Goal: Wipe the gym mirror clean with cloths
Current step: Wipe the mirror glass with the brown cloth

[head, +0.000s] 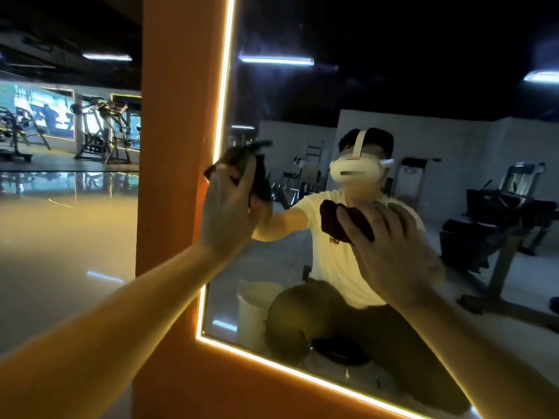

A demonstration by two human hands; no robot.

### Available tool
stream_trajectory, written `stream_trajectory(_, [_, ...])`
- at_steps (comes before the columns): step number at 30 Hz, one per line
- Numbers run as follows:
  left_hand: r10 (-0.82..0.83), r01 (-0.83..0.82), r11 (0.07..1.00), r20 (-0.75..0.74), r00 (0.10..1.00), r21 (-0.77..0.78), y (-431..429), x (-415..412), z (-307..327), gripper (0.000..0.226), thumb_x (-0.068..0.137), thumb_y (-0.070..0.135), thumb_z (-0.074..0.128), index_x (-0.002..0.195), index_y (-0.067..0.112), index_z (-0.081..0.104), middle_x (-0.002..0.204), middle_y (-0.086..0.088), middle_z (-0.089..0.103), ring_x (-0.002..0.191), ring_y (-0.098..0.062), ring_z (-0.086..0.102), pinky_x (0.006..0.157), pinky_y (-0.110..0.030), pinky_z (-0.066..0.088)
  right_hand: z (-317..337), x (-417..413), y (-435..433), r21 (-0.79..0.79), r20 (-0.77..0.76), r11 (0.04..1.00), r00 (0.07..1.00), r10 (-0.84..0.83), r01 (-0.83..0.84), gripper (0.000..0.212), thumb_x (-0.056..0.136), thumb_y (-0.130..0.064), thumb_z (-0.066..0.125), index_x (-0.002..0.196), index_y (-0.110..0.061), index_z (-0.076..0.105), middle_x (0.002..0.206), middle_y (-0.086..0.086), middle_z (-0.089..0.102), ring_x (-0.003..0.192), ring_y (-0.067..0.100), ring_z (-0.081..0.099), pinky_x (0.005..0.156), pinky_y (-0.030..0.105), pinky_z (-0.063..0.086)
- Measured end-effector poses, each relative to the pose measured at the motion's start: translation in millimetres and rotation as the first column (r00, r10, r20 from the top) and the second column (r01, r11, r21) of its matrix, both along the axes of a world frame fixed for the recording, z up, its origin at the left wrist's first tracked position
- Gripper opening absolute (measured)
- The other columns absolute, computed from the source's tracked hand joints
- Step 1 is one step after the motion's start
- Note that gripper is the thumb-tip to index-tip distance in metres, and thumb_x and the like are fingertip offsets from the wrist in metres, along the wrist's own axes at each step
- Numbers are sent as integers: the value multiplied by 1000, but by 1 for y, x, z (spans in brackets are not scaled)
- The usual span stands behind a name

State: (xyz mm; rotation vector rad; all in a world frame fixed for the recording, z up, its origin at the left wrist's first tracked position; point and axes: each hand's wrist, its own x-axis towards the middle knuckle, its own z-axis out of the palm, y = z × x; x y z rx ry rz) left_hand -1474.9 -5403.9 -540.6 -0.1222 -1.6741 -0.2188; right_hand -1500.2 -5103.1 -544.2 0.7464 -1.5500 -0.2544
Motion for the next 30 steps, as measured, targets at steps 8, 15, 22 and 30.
stream_trajectory(8, [-74,153,916,219,973,-371,36,17,-89,58,104,29,49,158,12,36,125,-22,52,109,-30,56,91,-45,57,58,-4,0,-136,3,990,999,44,-43,68,89,-12,71,151,-9,45,144,23,40,130,42,36,108,61,35])
stream_trajectory(15, [-14,7,985,37,999,171,22,3,49,60,101,27,39,157,6,39,128,-27,48,113,-42,54,93,-51,56,57,-4,3,-61,-19,996,998,64,-65,67,83,-7,73,146,-8,51,143,17,39,129,39,38,108,57,37])
stream_trajectory(22, [-21,100,938,232,973,-332,37,36,-62,54,103,26,41,153,5,44,120,-18,53,103,-27,56,88,-48,60,56,-4,2,-55,-9,995,997,81,-81,64,86,-5,70,147,-9,50,141,19,48,130,38,41,113,54,30])
stream_trajectory(30, [39,-55,986,104,994,155,31,4,35,57,105,21,43,158,0,34,132,-30,46,105,-44,58,84,-50,59,58,-6,3,-48,-2,994,996,94,-94,67,82,-5,75,145,-9,53,142,16,40,131,38,41,115,55,29])
